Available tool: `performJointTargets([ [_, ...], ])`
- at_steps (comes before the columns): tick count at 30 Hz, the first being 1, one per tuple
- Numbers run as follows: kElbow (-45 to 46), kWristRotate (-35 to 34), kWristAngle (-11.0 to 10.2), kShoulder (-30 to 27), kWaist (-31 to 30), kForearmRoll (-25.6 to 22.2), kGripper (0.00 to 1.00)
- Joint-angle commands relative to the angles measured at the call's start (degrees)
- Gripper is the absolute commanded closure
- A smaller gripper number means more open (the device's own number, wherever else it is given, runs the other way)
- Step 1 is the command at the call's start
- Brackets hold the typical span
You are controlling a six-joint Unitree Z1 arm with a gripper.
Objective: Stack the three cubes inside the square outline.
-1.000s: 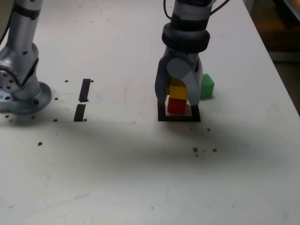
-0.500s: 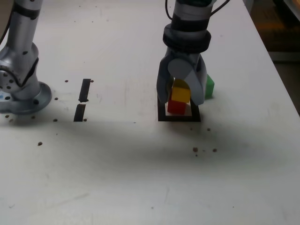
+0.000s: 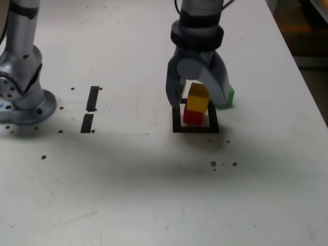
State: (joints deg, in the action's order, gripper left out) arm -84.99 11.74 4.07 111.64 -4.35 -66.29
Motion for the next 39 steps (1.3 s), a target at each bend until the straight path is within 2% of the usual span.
performJointTargets([
  [1,0.5,-0.4,-1.0,-1.8,-0.2,0.4,0.13],
  [9,0.4,-1.9,-6.1,-6.5,-0.1,-1.8,0.11],
  [16,-5.9,-1.8,-10.4,-6.8,1.8,-8.9,0.09],
  [20,-11.4,-0.2,-11.7,-5.0,3.8,-12.2,0.06],
  [24,-17.6,1.8,-11.5,-1.9,6.1,-15.1,0.05],
  [28,-23.1,3.3,-10.2,2.0,8.3,-17.2,0.04],
  [39,-26.8,2.7,-5.7,7.7,9.4,-16.8,0.04],
])
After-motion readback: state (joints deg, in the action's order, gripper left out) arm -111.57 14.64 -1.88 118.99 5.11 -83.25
